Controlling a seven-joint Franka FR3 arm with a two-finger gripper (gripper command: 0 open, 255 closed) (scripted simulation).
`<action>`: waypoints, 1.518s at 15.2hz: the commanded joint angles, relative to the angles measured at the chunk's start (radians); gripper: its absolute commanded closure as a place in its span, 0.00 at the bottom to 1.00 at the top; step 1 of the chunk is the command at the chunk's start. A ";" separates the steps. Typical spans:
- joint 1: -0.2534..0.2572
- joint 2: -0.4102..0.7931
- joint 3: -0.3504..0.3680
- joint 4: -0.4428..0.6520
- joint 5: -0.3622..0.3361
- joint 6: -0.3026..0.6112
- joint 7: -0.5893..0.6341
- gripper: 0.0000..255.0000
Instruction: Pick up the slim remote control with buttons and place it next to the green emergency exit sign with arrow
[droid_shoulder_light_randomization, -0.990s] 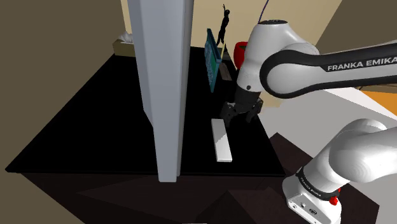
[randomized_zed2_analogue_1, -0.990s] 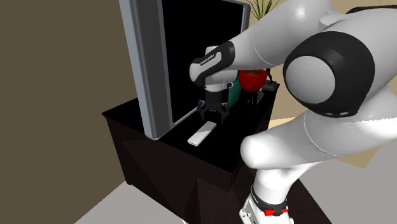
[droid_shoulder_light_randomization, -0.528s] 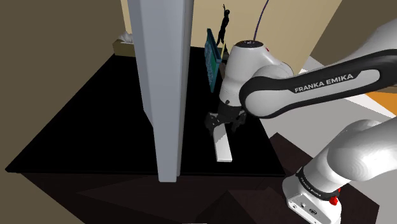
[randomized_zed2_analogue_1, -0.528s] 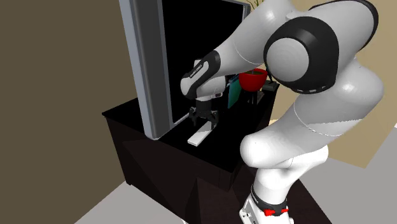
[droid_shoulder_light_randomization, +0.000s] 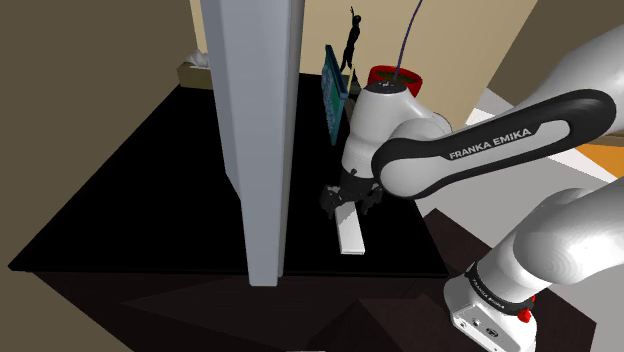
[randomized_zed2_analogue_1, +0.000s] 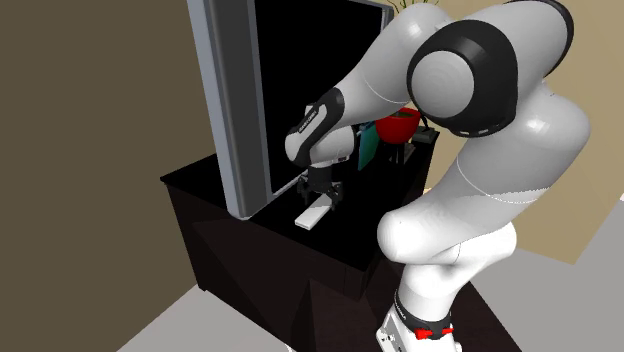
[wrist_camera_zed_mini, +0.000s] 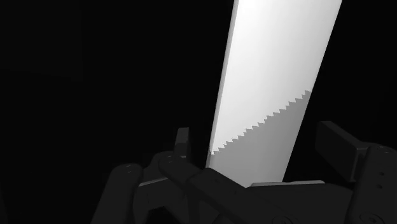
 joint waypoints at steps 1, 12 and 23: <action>0.000 0.001 0.000 0.000 0.000 0.002 0.000 0.00; 0.000 0.001 0.000 0.000 0.000 0.001 0.000 1.00; 0.017 -0.097 -0.045 0.059 0.011 -0.153 -0.020 1.00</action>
